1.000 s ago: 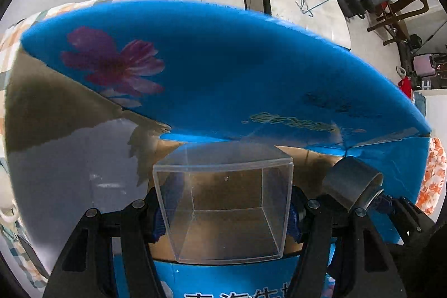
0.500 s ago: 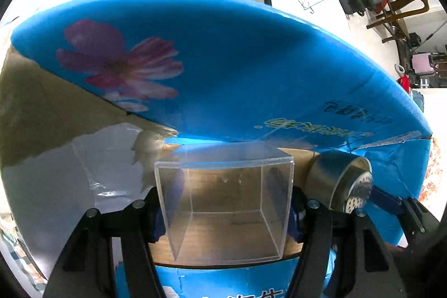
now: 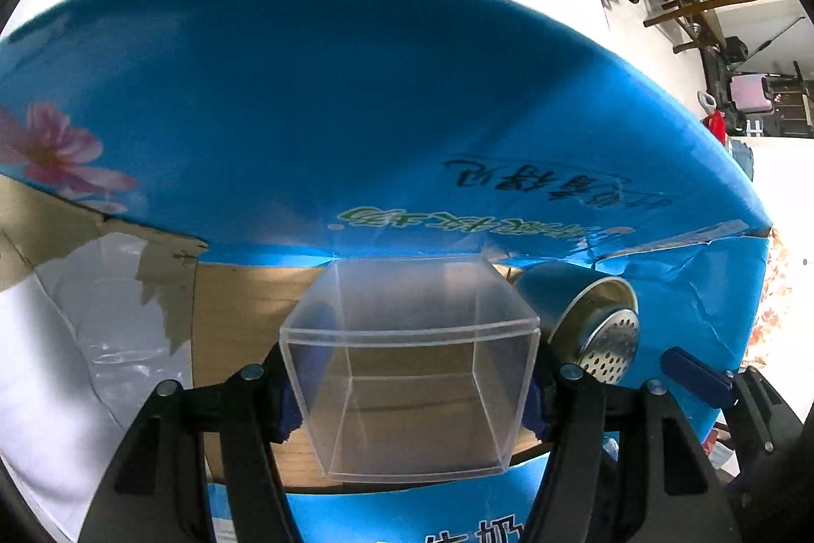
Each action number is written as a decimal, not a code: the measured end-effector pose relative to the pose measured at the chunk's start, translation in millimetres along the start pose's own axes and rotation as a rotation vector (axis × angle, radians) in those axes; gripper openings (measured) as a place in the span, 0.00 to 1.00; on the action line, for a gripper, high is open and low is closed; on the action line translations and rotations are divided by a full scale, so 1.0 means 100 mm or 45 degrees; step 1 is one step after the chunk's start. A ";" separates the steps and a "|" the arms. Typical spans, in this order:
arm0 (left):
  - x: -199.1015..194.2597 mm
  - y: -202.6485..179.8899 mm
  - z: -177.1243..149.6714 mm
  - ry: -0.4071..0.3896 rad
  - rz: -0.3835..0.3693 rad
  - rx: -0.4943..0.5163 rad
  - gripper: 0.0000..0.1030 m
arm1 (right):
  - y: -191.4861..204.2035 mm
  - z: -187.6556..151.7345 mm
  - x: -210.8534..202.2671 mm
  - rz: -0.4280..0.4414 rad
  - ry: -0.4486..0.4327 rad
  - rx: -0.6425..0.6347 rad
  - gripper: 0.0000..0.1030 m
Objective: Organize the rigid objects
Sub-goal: 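Carry the cube and tin into the blue box with both tools, then open both tools, releasing cube and tin, and lift out of the box, then grasp the white cream jar with the left tool while the right tool grasps the grey charger, then carry the cream jar and charger into the blue box with both tools, then open both tools to set jar and charger in the box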
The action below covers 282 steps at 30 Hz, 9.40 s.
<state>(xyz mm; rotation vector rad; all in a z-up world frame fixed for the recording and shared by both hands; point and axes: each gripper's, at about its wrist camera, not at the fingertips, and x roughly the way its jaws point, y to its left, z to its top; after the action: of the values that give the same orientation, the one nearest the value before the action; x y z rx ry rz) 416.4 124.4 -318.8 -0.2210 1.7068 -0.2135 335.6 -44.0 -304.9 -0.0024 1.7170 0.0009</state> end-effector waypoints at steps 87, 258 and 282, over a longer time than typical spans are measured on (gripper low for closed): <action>0.91 -3.02 -1.30 -0.126 0.411 0.399 0.95 | -3.69 -1.42 -0.02 0.016 -0.126 0.403 0.98; -0.20 0.22 -0.24 -0.196 0.321 0.048 0.76 | 0.26 0.19 0.51 0.011 0.008 0.232 0.88; -1.10 0.12 -1.41 -0.443 0.317 0.042 0.98 | 0.24 -0.79 -0.66 0.101 -0.283 0.105 0.99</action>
<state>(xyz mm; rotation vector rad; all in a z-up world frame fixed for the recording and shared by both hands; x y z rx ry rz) 292.4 167.5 -197.0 -0.0173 1.3682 -0.0156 267.5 -19.9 -228.3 0.1231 1.4927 -0.0107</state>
